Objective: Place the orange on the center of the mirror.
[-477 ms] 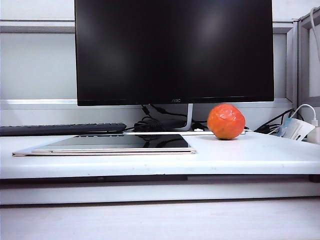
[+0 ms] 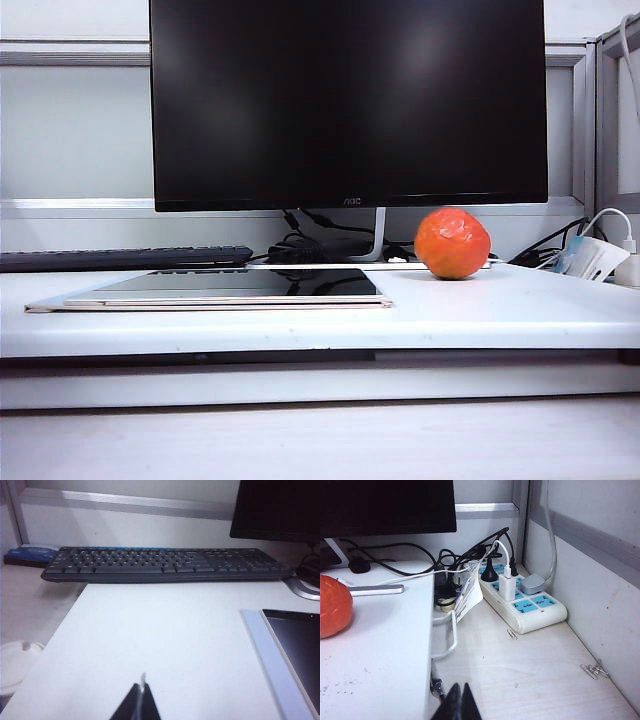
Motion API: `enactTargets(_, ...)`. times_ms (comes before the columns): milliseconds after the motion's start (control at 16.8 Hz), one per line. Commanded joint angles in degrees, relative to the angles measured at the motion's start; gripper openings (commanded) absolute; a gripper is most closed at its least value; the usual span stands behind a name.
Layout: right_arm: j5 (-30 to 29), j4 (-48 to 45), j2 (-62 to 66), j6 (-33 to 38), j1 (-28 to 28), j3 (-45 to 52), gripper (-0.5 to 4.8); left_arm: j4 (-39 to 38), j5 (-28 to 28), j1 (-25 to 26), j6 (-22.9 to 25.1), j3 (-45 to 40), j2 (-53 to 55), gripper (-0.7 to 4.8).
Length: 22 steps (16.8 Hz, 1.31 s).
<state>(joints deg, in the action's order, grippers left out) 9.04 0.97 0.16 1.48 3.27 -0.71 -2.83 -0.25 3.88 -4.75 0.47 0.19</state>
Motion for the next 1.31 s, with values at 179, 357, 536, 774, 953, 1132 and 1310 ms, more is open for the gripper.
enactTargets(179, -5.0, -2.2, 0.0, 2.1, 0.1, -6.0, 3.38, 1.2, 1.8, 0.0, -11.0, 2.1, 0.0, 3.26)
enactTargets(357, -7.0, -5.2, 1.0, 2.1, 0.1, -14.9, 3.69, 6.5, 10.7, 0.0, -18.0, 4.9, 0.0, 4.79)
enactTargets(536, -10.7, -7.3, 10.3, 0.9, 0.1, -25.2, 3.70, 9.8, 18.4, 0.0, -18.0, 10.5, 0.6, 4.79)
enactTargets(774, -19.4, -8.6, 35.0, -1.3, 0.2, -42.2, 4.32, 10.7, 29.9, 0.0, -17.8, 21.2, 13.5, 4.79)
enactTargets(953, -24.4, -8.2, 51.8, 0.1, 0.2, -53.3, 4.32, 18.7, 33.5, -1.5, -17.8, 26.8, 29.4, 4.79)
enactTargets(1132, -26.6, -6.6, 63.5, 4.5, 1.1, -59.7, 4.31, 23.2, 26.5, -9.5, -15.5, 32.8, 43.6, 4.79)
enactTargets(1310, -28.7, -5.0, 71.1, 4.5, 1.8, -60.4, 4.31, 21.9, 18.0, -21.0, -4.5, 36.8, 54.0, 4.79)
